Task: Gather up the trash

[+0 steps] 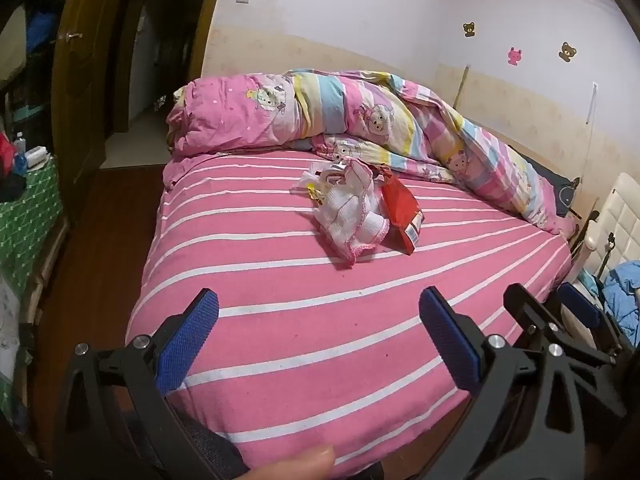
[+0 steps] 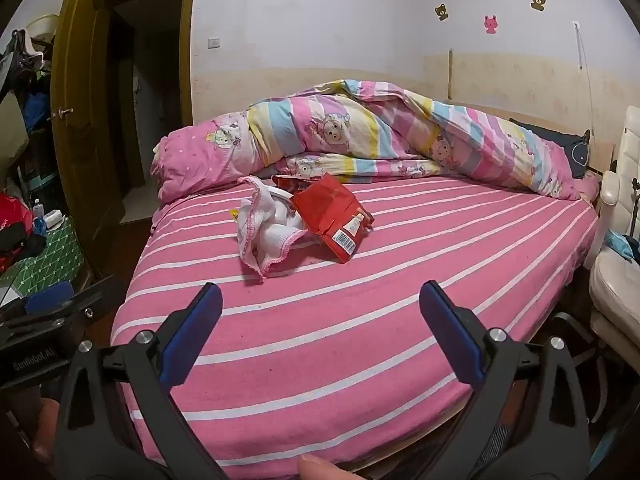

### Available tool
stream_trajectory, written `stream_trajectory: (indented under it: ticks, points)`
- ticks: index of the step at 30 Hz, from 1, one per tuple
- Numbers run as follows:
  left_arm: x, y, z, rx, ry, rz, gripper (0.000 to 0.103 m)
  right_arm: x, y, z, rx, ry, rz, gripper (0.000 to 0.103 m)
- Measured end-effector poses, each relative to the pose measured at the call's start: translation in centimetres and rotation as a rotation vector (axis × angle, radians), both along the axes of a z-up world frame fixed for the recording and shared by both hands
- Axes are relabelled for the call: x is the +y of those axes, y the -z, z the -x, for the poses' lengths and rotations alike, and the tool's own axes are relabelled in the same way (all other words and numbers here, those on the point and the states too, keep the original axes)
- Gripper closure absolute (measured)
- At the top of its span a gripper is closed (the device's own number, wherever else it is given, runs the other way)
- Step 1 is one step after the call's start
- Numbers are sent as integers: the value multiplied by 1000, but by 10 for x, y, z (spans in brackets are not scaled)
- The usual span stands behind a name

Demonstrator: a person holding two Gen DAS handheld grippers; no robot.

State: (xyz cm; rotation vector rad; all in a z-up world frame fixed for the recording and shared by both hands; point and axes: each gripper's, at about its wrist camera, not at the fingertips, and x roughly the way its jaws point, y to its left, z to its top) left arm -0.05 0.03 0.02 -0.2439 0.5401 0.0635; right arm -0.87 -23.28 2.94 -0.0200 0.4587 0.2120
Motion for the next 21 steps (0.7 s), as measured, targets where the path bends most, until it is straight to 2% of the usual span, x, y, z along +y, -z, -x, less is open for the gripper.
stream_trajectory:
  ticks: [21]
  points:
    - [0,0,0,5,-1,-9,5,8,2,-3,-1,3,-3,5]
